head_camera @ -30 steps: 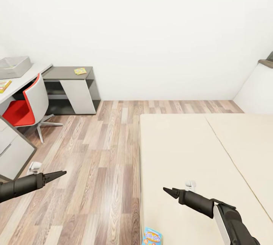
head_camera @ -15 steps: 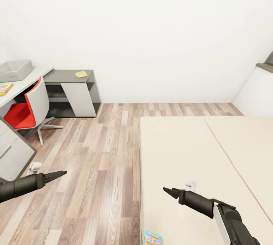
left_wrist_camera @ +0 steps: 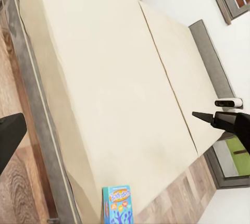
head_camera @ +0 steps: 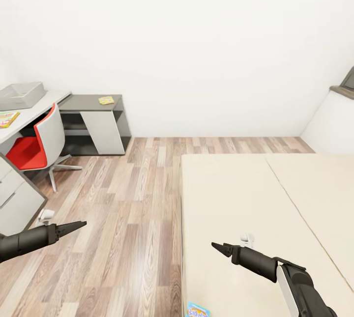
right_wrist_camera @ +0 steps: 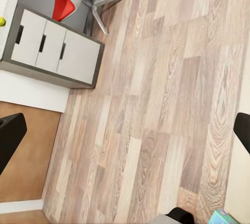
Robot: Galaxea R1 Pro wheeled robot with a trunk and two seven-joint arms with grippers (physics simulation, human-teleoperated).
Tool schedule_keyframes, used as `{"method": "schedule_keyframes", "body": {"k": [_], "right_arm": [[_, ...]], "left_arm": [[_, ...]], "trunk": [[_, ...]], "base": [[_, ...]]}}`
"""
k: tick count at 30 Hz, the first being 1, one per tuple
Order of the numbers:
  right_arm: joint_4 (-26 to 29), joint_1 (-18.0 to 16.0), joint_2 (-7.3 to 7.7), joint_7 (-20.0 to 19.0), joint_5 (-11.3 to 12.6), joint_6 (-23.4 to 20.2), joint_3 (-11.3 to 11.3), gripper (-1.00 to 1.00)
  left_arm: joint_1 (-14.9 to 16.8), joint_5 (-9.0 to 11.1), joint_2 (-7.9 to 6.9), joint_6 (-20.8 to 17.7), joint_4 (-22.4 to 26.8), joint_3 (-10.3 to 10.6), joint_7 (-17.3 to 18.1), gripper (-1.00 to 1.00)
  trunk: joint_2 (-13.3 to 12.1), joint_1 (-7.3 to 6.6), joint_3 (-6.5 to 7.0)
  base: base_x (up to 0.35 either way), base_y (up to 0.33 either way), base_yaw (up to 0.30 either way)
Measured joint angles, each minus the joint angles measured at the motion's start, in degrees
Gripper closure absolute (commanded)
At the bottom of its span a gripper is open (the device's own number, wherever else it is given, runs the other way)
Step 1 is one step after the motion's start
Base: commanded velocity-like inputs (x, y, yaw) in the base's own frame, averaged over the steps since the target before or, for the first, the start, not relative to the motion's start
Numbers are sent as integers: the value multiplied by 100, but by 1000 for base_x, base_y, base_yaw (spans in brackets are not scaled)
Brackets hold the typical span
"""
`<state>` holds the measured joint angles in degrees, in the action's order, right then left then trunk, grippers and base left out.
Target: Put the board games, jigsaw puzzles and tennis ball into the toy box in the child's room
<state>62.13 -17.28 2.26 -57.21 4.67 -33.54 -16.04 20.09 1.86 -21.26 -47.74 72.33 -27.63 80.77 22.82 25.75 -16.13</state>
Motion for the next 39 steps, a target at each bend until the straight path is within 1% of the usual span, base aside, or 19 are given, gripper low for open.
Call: {"method": "schedule_keyframes", "body": {"k": [39], "right_arm": [[-9,0,-4,13,-7,1,0,-100]], "left_arm": [[0,-3,9,0,0,5,0,-100]], "trunk": [[-1,0,370]], "base": [[0,0,0]]}}
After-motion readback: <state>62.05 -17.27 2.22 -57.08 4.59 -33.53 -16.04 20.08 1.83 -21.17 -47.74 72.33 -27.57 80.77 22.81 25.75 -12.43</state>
